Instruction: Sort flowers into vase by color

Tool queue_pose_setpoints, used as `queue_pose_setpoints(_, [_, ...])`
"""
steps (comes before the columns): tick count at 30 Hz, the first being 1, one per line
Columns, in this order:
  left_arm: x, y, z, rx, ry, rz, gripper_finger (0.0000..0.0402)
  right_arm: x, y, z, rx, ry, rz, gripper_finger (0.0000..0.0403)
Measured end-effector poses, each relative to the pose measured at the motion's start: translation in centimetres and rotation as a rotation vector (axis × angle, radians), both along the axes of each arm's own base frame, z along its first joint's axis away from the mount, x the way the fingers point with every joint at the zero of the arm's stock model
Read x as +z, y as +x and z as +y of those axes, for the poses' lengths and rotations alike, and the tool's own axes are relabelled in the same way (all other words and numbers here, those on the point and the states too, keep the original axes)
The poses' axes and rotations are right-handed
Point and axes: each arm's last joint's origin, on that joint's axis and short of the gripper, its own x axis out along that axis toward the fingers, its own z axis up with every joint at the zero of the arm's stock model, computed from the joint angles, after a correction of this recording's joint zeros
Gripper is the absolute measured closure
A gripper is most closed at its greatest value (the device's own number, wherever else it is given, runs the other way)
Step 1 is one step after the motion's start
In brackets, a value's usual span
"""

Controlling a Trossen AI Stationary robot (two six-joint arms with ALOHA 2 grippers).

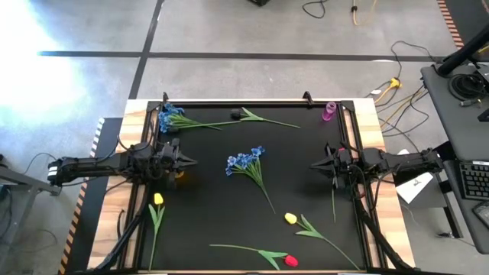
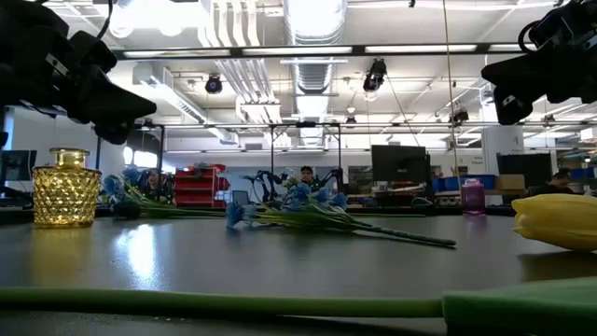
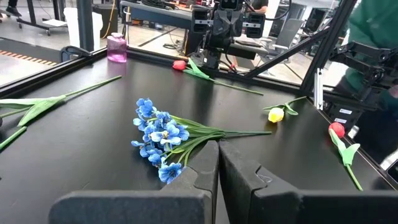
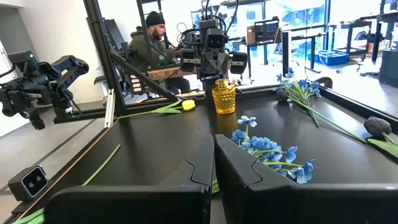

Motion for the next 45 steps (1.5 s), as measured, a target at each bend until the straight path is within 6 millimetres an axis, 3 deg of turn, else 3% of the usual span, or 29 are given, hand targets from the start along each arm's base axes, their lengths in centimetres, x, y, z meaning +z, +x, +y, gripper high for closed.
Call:
queue_pose_setpoints(13, [0.0,0.0,0.0,0.0,0.0,0.0,0.0402,0.1,0.0,0.0,0.0,0.01,-0.014,0.0394])
queue_pose_setpoints(26, [0.0,0.0,0.0,0.0,0.0,0.001,0.0402,1.7,-0.1,-0.4,-0.097,0.463,-0.181,0.0394])
queue_pose_setpoints(32, [0.0,0.0,0.0,0.0,0.0,0.002,0.0402,1.6,0.1,-0.2,-0.038,0.406,-0.145,0.0394])
queue_pose_setpoints(38, [0.0,0.0,0.0,0.0,0.0,0.003,0.0402,0.5,1.0,-0.1,-0.083,0.451,0.045,0.0375])
queue_pose_setpoints(45, [0.0,0.0,0.0,0.0,0.0,0.005,0.0402,1.8,3.3,0.1,-0.191,0.43,0.463,0.03])
